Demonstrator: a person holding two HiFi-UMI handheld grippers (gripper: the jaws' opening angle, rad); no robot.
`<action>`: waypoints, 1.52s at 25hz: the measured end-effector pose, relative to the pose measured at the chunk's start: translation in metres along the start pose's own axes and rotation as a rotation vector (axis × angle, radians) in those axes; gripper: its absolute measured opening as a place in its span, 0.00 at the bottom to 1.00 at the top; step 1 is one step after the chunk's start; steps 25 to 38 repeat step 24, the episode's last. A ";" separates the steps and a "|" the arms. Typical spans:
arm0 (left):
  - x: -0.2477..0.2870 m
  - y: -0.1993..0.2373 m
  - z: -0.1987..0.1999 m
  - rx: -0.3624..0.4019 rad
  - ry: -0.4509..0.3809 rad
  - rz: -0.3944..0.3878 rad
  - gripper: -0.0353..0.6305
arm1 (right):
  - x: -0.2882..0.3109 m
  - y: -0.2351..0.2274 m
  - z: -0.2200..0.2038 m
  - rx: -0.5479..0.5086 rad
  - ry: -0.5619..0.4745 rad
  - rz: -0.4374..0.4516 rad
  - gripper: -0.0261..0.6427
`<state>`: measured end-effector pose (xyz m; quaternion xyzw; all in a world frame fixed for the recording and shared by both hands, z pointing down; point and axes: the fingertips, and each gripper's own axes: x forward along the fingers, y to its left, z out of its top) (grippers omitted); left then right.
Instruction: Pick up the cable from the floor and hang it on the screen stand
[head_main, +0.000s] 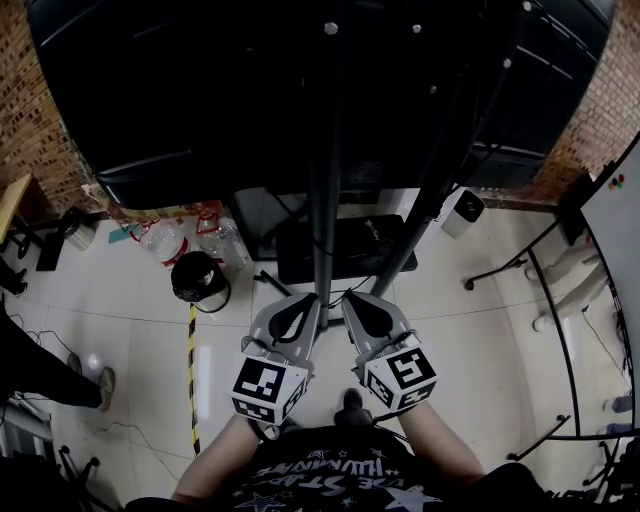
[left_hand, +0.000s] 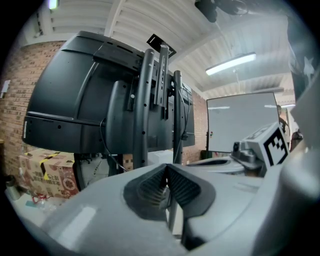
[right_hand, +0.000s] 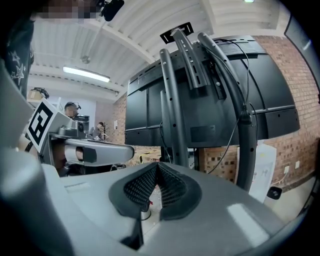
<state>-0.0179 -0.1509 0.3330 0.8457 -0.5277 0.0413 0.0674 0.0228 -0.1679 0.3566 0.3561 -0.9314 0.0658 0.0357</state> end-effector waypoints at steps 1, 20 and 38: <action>0.000 -0.001 -0.001 0.000 0.002 -0.001 0.06 | 0.000 0.000 -0.002 -0.004 0.007 0.002 0.05; 0.004 -0.003 -0.003 0.002 0.015 -0.003 0.06 | 0.003 0.000 -0.005 -0.032 0.046 0.038 0.05; 0.004 0.000 -0.004 -0.004 0.014 0.006 0.06 | 0.004 -0.001 -0.005 -0.035 0.045 0.040 0.05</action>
